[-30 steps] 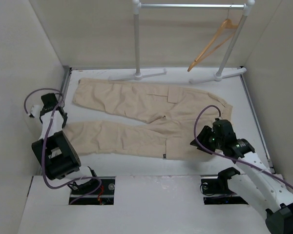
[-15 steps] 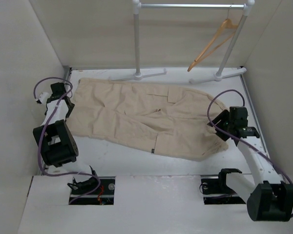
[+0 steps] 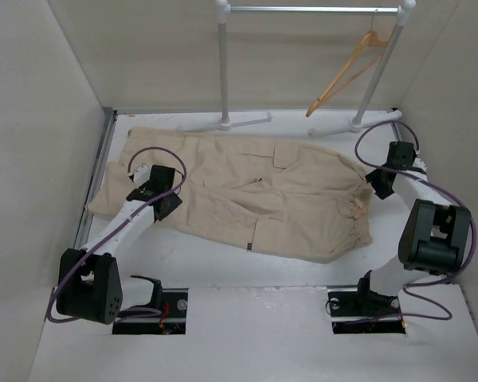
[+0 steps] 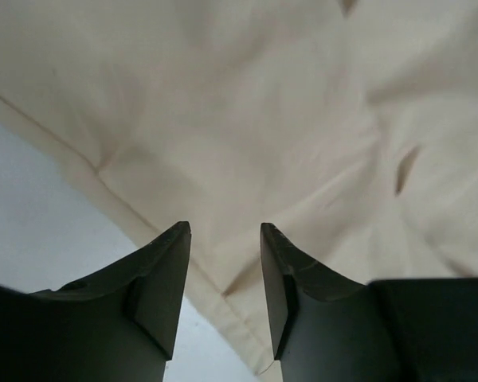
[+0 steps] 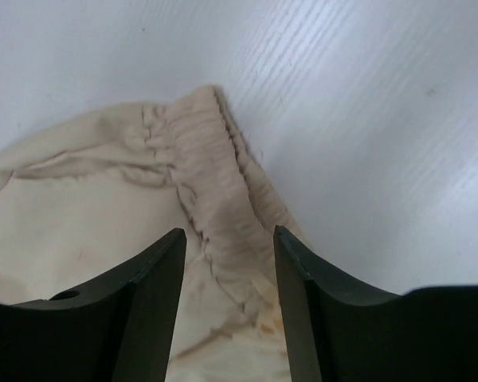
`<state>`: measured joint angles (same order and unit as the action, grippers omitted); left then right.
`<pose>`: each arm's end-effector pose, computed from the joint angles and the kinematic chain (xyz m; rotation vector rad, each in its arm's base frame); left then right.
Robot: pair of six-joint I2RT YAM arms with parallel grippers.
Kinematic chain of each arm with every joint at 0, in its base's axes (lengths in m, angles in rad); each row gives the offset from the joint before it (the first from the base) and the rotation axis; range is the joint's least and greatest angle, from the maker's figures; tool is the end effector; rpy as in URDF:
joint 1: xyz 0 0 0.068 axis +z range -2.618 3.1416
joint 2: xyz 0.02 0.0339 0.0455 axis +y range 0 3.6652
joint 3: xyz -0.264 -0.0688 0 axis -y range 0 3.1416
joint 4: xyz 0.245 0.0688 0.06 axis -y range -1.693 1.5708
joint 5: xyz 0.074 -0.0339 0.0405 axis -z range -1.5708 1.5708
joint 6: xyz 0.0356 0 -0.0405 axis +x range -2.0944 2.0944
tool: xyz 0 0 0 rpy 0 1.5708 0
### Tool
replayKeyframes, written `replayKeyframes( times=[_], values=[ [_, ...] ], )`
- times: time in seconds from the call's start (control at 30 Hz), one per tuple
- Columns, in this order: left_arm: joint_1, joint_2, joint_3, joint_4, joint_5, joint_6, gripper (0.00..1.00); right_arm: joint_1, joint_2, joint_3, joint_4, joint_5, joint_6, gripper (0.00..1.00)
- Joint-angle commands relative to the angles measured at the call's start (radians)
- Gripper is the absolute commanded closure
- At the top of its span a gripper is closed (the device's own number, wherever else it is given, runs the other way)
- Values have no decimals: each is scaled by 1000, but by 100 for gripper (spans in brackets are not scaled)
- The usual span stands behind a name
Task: Place the trousers on the hanger
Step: Flatten out the trousers at the center of the board.
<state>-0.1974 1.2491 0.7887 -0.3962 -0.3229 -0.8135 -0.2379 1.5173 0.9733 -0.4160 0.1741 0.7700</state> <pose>0.2506 -0.0386 0.2274 -0.8548 2.2121 -0.0903 0.2990 -0.0788 0.2123 1.2718 2.1634 -0.0033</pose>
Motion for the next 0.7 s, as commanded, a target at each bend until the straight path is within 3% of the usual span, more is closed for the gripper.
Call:
replayKeyframes(
  times=[0.0,0.13,0.4,0.43,0.67],
  values=[
    [-33,-53,-83,3,22,-49,64,-2,79,62,63,-8,-23,51],
    [-4,-108,-192,5,68,-50,69,-2,158,110,56,-18,-28,53],
    [213,-183,-330,-6,222,-52,73,4,219,134,34,-21,-32,53],
    [217,-206,-322,-29,226,-52,73,5,210,128,40,-7,1,93],
    [221,-277,-221,-131,209,-52,69,-50,259,326,20,-2,17,99]
  ],
)
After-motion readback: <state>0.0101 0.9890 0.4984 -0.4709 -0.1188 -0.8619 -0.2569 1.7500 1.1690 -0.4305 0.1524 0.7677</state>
